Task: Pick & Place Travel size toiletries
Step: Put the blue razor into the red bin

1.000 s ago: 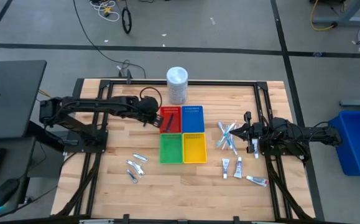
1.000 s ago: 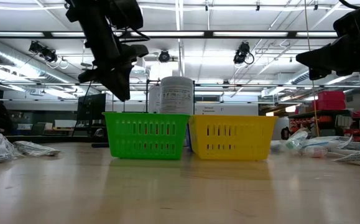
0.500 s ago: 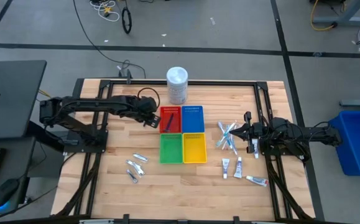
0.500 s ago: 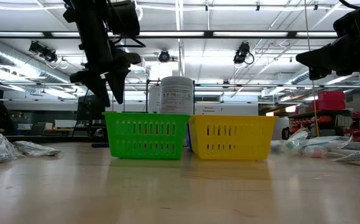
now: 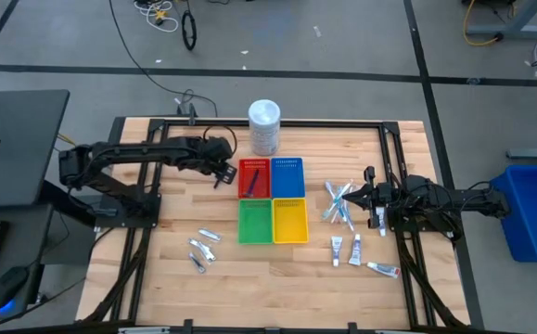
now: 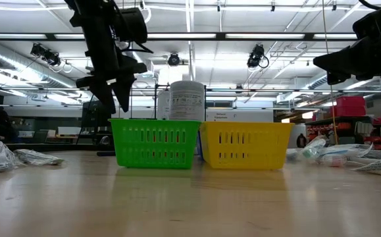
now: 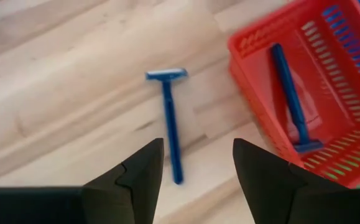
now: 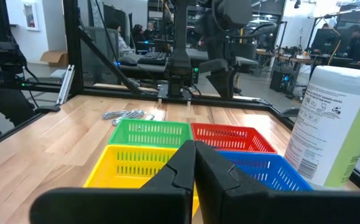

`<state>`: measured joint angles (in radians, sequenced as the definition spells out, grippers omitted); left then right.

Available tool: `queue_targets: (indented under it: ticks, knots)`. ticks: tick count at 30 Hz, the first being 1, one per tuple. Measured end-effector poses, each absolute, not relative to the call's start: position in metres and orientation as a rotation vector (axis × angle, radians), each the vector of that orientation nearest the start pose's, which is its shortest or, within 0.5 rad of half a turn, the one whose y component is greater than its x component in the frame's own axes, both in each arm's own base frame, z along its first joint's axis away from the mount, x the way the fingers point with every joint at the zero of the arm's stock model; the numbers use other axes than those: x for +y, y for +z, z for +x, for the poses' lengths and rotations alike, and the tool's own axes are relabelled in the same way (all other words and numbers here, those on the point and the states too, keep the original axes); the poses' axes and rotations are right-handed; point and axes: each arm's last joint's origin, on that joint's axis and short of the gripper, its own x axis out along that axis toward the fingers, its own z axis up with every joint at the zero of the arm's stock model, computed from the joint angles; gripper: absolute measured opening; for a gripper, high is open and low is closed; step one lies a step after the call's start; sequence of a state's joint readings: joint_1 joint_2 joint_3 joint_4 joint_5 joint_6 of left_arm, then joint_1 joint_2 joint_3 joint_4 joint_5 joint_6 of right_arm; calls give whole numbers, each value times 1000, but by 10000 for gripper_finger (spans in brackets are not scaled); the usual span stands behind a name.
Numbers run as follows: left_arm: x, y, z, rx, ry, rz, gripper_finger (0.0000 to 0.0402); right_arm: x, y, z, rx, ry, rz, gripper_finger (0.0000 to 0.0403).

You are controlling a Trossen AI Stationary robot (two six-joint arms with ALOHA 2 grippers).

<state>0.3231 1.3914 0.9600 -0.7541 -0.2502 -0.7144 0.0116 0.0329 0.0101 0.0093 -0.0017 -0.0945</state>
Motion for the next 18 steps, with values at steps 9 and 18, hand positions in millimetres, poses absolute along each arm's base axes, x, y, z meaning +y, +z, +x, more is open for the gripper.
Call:
queue_targets:
  ticks: [9, 18]
  knots:
    - [103, 215, 241, 1021, 940, -646, 200, 1, 165, 99, 13, 14, -95, 13]
    - [110, 200, 246, 1078, 963, -625, 200, 1, 165, 99, 12, 14, -95, 13]
